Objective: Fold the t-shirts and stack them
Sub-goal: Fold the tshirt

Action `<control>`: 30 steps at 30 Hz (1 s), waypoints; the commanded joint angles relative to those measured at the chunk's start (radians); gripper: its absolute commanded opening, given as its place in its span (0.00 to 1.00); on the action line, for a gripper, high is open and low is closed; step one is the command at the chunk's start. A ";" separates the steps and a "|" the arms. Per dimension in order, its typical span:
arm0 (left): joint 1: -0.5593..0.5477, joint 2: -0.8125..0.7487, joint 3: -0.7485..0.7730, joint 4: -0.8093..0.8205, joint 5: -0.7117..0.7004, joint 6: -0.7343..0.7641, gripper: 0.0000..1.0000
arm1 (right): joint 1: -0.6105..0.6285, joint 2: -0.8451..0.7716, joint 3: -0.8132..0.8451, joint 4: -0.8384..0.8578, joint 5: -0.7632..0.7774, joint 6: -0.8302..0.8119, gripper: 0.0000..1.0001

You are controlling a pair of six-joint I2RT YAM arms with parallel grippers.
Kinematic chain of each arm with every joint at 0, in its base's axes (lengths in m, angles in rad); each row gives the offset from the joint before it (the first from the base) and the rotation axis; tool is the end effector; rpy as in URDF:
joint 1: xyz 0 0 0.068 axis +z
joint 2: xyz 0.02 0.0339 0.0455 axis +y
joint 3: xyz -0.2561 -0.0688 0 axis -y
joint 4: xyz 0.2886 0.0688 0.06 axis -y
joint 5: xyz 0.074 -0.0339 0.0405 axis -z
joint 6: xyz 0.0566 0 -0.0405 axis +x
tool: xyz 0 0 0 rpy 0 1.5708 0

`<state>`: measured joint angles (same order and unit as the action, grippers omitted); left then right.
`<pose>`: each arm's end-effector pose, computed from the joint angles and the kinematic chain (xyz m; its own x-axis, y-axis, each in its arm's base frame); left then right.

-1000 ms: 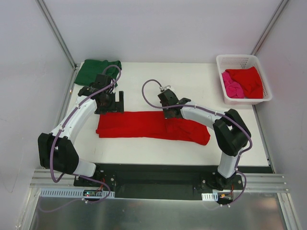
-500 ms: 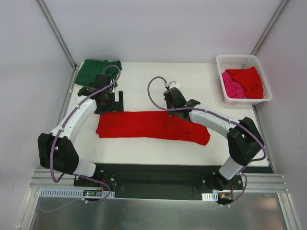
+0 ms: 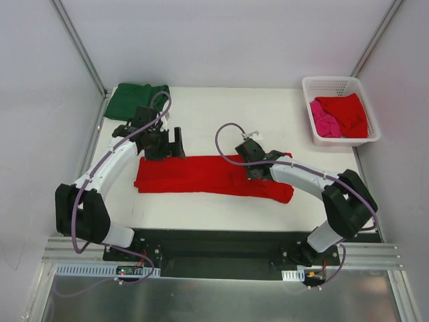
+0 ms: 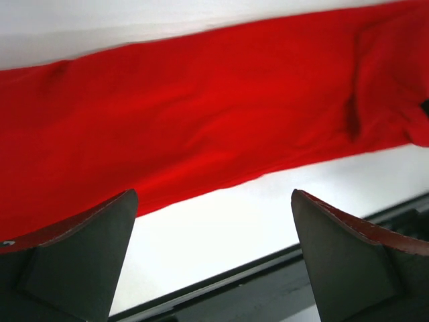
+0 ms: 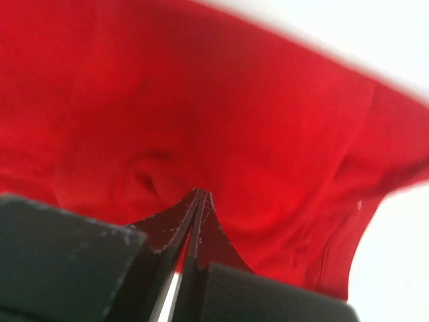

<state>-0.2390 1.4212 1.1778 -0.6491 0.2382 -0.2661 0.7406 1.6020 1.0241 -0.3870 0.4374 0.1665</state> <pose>0.3440 -0.0976 0.2550 -0.8282 -0.0612 -0.5571 0.1618 0.9256 -0.3423 0.2921 0.2345 0.1591 -0.6701 -0.4092 -0.6193 -0.3266 0.9118 -0.2490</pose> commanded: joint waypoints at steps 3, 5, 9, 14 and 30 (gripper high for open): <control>-0.197 0.103 -0.037 0.291 0.250 -0.126 0.99 | -0.004 -0.265 -0.155 -0.053 -0.019 0.158 0.01; -0.267 0.131 -0.040 0.347 0.269 -0.159 0.99 | -0.004 -0.341 -0.171 -0.088 0.009 0.168 0.01; -0.377 0.182 -0.046 0.509 0.311 -0.208 0.99 | -0.006 -0.454 -0.174 -0.167 0.052 0.172 0.23; -0.460 0.235 -0.067 0.646 0.344 -0.275 0.99 | -0.009 -0.553 -0.180 -0.240 0.077 0.189 0.34; -0.476 0.206 -0.320 0.940 0.293 -0.387 0.99 | -0.015 -0.531 -0.257 -0.171 0.018 0.223 0.37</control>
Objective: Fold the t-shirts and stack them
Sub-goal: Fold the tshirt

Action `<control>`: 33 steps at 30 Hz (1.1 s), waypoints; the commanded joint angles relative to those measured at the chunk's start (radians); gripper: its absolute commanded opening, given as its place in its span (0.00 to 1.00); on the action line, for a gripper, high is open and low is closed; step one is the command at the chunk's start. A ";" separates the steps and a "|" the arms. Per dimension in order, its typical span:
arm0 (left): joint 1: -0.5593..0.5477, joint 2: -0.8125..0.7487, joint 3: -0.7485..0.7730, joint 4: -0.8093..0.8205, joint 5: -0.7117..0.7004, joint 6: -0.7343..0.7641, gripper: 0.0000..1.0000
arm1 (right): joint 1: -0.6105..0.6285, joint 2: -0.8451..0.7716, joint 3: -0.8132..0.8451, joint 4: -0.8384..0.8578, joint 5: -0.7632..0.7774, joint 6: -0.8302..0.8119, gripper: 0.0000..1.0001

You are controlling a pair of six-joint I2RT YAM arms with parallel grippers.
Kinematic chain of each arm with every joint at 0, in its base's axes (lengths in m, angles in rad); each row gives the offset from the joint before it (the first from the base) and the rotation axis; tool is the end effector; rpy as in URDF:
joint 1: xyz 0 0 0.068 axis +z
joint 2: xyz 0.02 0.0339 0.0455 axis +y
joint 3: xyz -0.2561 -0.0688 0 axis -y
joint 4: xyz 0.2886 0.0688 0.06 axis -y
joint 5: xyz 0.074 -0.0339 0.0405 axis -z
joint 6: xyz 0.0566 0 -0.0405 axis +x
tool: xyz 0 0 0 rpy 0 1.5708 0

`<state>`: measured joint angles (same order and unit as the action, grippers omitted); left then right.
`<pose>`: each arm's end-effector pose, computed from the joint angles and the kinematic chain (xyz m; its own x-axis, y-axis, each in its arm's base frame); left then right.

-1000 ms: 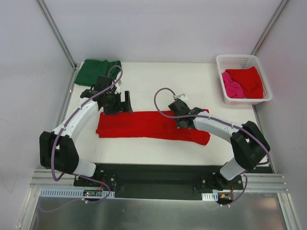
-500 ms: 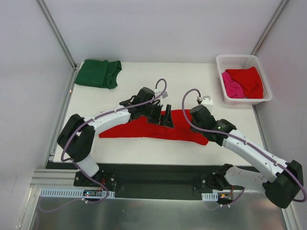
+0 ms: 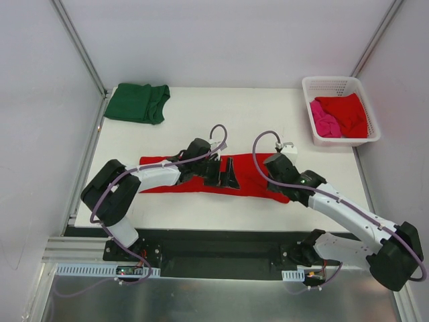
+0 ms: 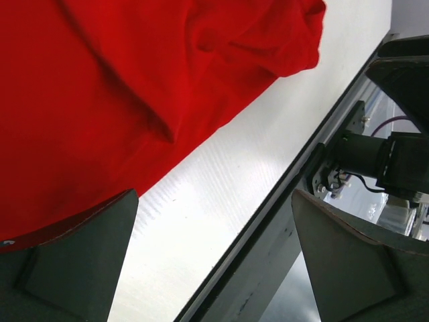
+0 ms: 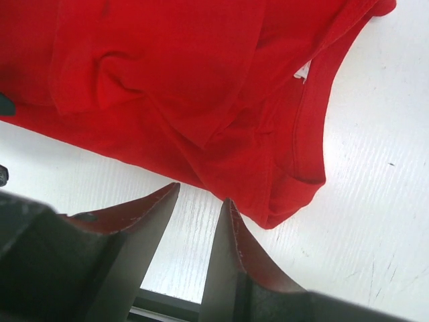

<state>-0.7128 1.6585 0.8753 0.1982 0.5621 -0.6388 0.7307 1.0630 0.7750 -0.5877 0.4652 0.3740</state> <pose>0.2760 -0.2785 0.1402 -0.8657 0.0815 -0.4938 0.4650 0.4959 -0.7334 0.2173 0.1606 0.2172 -0.6721 -0.1639 -0.7221 -0.1471 0.9853 -0.0867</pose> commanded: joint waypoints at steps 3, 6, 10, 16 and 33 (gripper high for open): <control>-0.001 0.004 0.011 0.075 -0.034 -0.027 0.96 | -0.008 0.026 -0.019 0.052 -0.016 0.011 0.36; -0.001 0.026 0.011 0.084 -0.056 -0.030 0.84 | -0.023 0.043 -0.034 0.091 -0.042 0.017 0.36; -0.001 0.034 0.005 0.090 -0.091 -0.027 0.70 | -0.057 0.063 -0.068 0.164 -0.109 0.023 0.36; -0.001 0.050 0.005 0.106 -0.119 -0.022 0.66 | -0.116 0.094 -0.085 0.236 -0.169 0.011 0.36; -0.001 0.142 0.051 0.153 -0.117 -0.032 0.55 | -0.243 0.138 -0.135 0.345 -0.310 -0.003 0.34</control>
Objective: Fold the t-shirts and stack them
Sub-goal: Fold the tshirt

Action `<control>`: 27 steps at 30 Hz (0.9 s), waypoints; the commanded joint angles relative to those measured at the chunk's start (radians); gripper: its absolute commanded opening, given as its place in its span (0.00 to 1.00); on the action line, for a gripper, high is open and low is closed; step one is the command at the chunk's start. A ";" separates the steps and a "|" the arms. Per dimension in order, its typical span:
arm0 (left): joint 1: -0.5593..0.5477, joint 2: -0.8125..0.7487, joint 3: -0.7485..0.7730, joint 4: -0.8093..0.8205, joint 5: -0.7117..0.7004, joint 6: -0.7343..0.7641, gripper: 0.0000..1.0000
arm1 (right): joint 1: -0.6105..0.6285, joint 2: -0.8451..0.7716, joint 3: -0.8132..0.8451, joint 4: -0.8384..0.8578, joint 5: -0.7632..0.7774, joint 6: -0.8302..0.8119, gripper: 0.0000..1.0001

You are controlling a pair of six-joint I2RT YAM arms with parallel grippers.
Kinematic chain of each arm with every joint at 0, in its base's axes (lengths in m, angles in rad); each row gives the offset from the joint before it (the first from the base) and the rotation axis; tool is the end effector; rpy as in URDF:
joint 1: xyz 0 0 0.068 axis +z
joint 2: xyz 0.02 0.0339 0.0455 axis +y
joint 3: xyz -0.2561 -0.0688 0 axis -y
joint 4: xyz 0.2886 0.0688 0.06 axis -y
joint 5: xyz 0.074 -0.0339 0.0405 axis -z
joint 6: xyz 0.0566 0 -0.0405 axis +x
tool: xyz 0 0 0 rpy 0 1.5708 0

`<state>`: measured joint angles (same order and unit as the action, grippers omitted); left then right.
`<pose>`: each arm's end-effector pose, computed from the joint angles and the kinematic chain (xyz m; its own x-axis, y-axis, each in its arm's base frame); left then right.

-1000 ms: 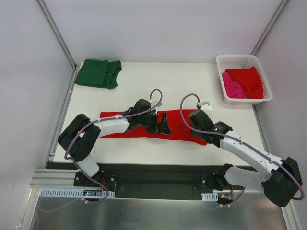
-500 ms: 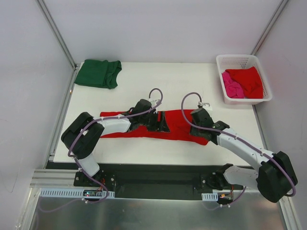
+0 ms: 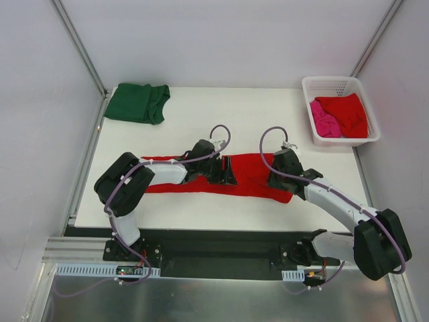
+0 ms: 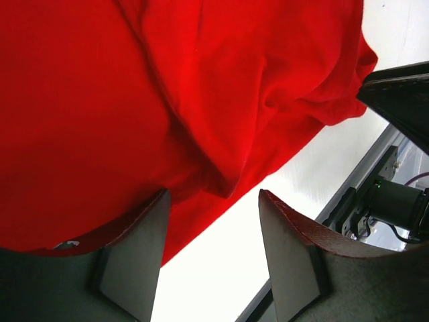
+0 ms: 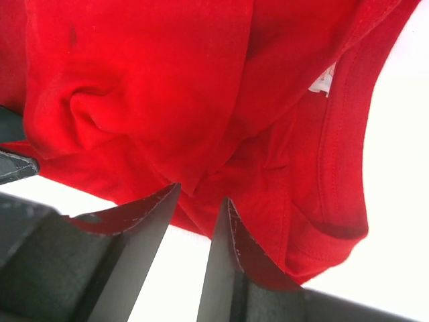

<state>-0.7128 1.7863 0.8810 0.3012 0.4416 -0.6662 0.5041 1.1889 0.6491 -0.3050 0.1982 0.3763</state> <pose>0.2892 -0.2820 0.1026 -0.8677 0.0115 -0.4970 0.4084 0.5864 -0.6995 0.2584 0.1298 0.1574 -0.7410 0.0027 -0.6715 -0.0933 0.9899 0.1070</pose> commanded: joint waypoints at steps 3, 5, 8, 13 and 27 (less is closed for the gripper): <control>-0.001 0.012 0.056 0.050 0.000 -0.003 0.54 | -0.022 0.026 -0.003 0.069 -0.051 -0.010 0.34; -0.001 0.001 0.061 0.046 -0.006 0.002 0.54 | -0.026 0.028 0.000 0.070 -0.054 -0.013 0.34; -0.001 -0.002 0.064 0.039 -0.017 0.011 0.55 | -0.032 0.032 0.003 0.072 -0.057 -0.016 0.34; -0.001 0.030 0.072 0.049 -0.004 0.004 0.48 | -0.039 0.049 0.000 0.084 -0.069 -0.017 0.29; -0.002 0.051 0.082 0.065 -0.011 -0.003 0.45 | -0.059 0.086 0.000 0.110 -0.082 -0.031 0.25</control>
<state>-0.7128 1.8324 0.9318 0.3283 0.4362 -0.6662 0.4530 1.2621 0.6437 -0.2283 0.1246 0.3580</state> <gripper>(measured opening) 0.451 0.255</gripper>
